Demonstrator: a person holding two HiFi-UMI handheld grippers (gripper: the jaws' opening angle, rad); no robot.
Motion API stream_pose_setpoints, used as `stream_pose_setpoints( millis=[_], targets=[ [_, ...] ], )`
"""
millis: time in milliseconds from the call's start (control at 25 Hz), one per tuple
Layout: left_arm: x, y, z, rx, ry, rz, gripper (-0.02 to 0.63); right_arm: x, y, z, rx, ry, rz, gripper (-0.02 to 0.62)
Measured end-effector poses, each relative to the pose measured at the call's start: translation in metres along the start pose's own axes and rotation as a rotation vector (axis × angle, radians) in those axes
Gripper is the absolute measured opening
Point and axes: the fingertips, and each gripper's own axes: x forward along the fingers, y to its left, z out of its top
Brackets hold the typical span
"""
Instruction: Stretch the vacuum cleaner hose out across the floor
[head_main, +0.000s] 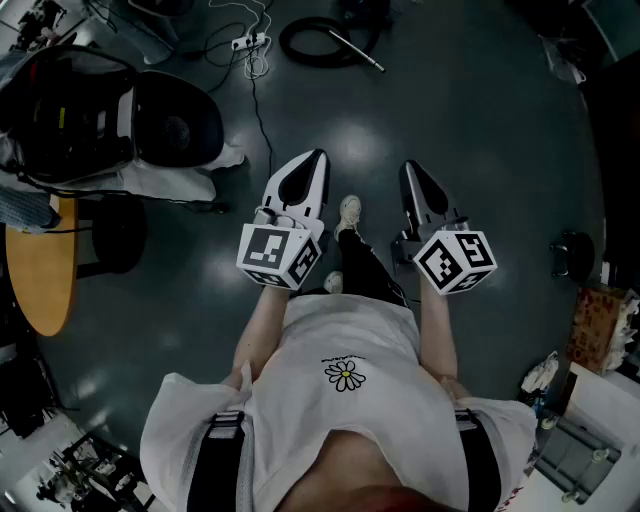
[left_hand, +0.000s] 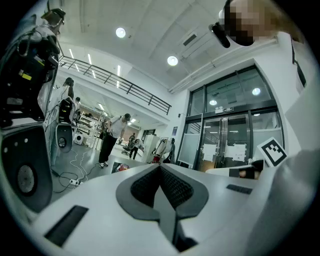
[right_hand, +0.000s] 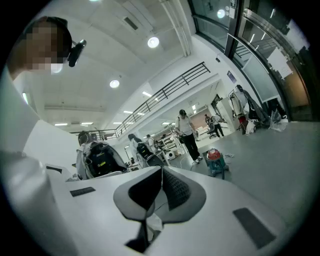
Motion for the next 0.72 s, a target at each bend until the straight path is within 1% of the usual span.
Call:
stream_pose_setpoints(
  millis=[80,160,200,280,320,400,440,520,560,600,640,720],
  targets=[
    [0.031,0.011,0.013,-0.075,-0.056,-0.027,0.006,0.024,-0.023,0.012,0.021,-0.006,-0.012,0.015],
    [0.063,0.019,0.029,-0.124,-0.121,-0.083,0.006,0.05,-0.044,0.026,0.047,-0.009,-0.001,0.015],
    [0.082,0.022,0.037,-0.124,-0.144,-0.111,0.006,0.064,-0.054,0.034,0.058,-0.008,0.017,0.015],
    [0.125,0.031,0.05,-0.091,-0.153,-0.138,0.006,0.095,-0.072,0.052,0.058,-0.006,0.069,0.017],
    [0.147,0.035,0.056,-0.084,-0.15,-0.136,0.006,0.109,-0.079,0.062,0.045,-0.006,0.096,0.017],
    [0.184,0.045,0.067,-0.101,-0.157,-0.113,0.008,0.135,-0.09,0.083,-0.006,-0.006,0.143,0.024],
    [0.199,0.05,0.073,-0.107,-0.163,-0.106,0.024,0.147,-0.094,0.092,-0.036,-0.01,0.161,0.079],
    [0.225,0.059,0.081,-0.11,-0.164,-0.119,0.157,0.172,-0.099,0.111,-0.08,-0.047,0.176,0.184],
    [0.236,0.064,0.085,-0.114,-0.16,-0.132,0.191,0.185,-0.101,0.12,-0.095,-0.078,0.173,0.236],
    [0.247,0.07,0.088,-0.114,-0.154,-0.139,0.215,0.197,-0.103,0.128,-0.112,-0.103,0.168,0.266],
    [0.258,0.078,0.091,-0.099,-0.15,-0.138,0.221,0.209,-0.106,0.133,-0.134,-0.115,0.162,0.272],
    [0.282,0.094,0.098,-0.037,-0.147,-0.117,0.222,0.237,-0.117,0.141,-0.167,-0.1,0.143,0.273]
  ],
)
